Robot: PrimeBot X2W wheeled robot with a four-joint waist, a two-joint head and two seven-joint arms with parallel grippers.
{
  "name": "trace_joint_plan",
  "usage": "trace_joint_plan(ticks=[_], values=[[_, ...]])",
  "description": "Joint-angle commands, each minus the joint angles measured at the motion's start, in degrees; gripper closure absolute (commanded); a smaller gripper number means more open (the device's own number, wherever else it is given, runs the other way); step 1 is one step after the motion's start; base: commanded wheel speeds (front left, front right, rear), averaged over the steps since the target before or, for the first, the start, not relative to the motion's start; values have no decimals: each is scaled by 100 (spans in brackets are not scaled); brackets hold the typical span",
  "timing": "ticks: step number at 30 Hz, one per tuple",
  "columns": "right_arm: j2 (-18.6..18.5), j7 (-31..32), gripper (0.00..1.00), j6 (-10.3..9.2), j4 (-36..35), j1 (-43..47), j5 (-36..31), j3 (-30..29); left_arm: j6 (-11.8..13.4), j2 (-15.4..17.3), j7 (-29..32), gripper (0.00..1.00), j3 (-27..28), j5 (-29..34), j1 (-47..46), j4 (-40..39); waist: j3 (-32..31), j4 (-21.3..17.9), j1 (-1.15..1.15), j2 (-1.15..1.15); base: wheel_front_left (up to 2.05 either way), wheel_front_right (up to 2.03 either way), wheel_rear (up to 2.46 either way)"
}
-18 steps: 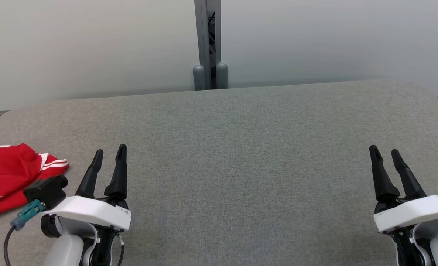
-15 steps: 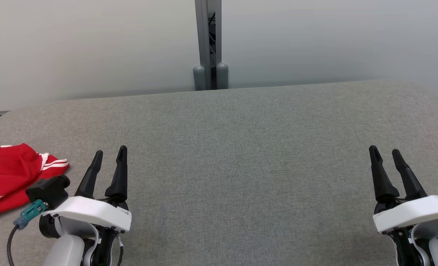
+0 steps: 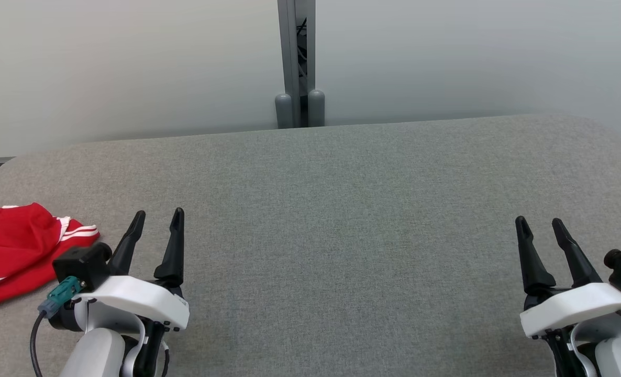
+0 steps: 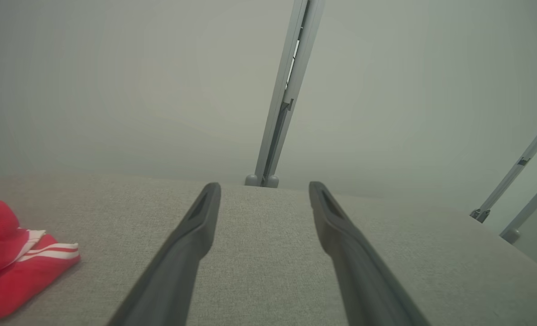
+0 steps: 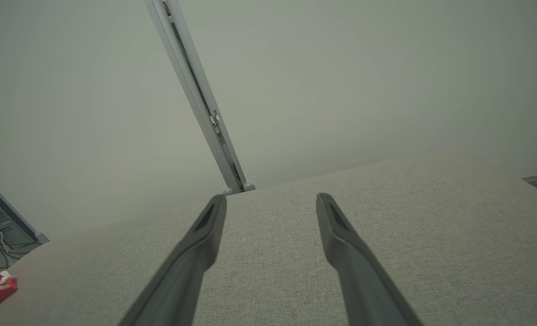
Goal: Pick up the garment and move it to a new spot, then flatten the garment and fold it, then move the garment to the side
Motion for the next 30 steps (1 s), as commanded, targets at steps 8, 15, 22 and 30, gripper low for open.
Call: trace_joint_plan(ticks=[8,15,22,30], values=[[-4,-125,0,22,63,-147,-410,41,103,56,-56,0,-79,421,-165,19,14,-10,0,0,0,0,0],[6,-117,0,23,146,-186,-605,81,160,66,-89,0,-116,661,-195,71,35,-3,0,0,0,0,0],[6,-179,0,24,233,-200,-766,123,235,74,-114,0,-150,887,-173,117,40,-1,0,0,0,0,0],[37,-249,0,24,291,-216,-961,115,305,20,-139,0,-126,1006,-154,143,70,-8,0,0,0,0,0]])
